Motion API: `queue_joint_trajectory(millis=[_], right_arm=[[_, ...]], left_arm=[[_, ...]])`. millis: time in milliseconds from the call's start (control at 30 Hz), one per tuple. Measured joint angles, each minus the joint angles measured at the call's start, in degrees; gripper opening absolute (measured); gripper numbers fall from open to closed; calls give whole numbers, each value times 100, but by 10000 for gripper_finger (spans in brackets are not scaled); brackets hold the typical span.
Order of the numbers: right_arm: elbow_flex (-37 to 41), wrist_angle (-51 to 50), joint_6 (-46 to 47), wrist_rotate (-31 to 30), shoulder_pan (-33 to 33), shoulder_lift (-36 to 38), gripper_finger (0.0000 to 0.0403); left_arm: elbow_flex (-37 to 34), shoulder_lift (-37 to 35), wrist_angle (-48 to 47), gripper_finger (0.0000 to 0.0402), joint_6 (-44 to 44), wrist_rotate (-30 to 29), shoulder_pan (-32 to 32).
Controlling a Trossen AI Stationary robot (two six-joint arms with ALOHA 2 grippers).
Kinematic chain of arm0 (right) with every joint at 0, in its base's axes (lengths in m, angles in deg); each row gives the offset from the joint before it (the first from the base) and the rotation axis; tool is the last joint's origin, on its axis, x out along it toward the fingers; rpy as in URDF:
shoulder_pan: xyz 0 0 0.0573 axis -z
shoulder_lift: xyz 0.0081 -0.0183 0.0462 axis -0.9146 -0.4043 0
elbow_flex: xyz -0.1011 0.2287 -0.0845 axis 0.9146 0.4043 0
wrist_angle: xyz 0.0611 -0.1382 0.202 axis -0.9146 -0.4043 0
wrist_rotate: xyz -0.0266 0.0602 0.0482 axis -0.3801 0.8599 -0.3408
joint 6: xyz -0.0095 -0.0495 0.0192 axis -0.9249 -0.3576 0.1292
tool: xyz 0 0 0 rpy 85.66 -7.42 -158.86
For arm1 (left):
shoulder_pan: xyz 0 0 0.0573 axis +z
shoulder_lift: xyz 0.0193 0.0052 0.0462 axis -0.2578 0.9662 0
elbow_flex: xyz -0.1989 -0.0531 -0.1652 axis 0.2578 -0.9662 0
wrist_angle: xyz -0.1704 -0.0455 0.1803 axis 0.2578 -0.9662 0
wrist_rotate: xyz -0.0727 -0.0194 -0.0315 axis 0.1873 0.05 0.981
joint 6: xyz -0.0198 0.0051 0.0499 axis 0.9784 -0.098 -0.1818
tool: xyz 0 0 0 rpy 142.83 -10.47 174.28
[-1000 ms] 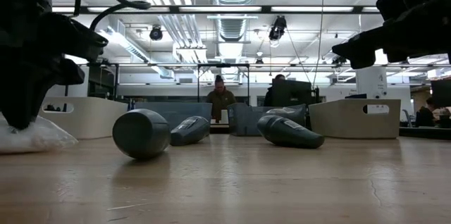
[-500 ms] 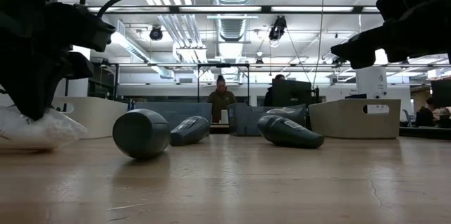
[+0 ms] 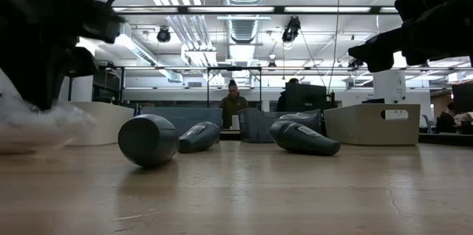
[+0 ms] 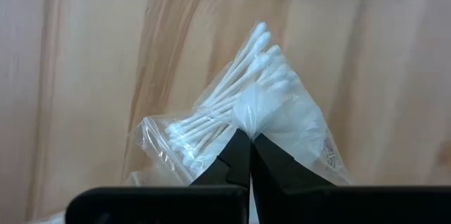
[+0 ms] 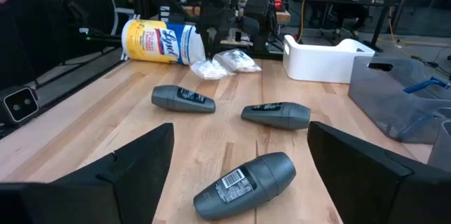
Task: Pick & Place Travel size toiletries
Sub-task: Put the white cotton pack into the right black bin
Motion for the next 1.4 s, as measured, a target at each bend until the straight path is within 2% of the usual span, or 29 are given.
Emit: queue_joint_trajectory(millis=[233, 467, 700, 900, 1067, 1400], right_arm=[[0, -1, 11, 1, -2, -2, 300], [0, 0, 4, 1, 0, 0, 284], [0, 0, 6, -1, -2, -1, 265], [0, 0, 10, 1, -1, -2, 249], [0, 0, 10, 1, -1, -2, 237], [0, 0, 10, 1, -2, -2, 223]], left_arm=[[540, -26, 4, 1, -90, -169, -2], [1034, -28, 138, 3, -571, -1007, -2], [1302, -28, 786, 4, -1487, -2090, 37], [1282, -28, 1859, 4, -2246, -2314, 199], [1272, -28, 2555, 5, -2387, -2440, 401], [1270, -28, 2939, 5, -2527, -2800, 787]])
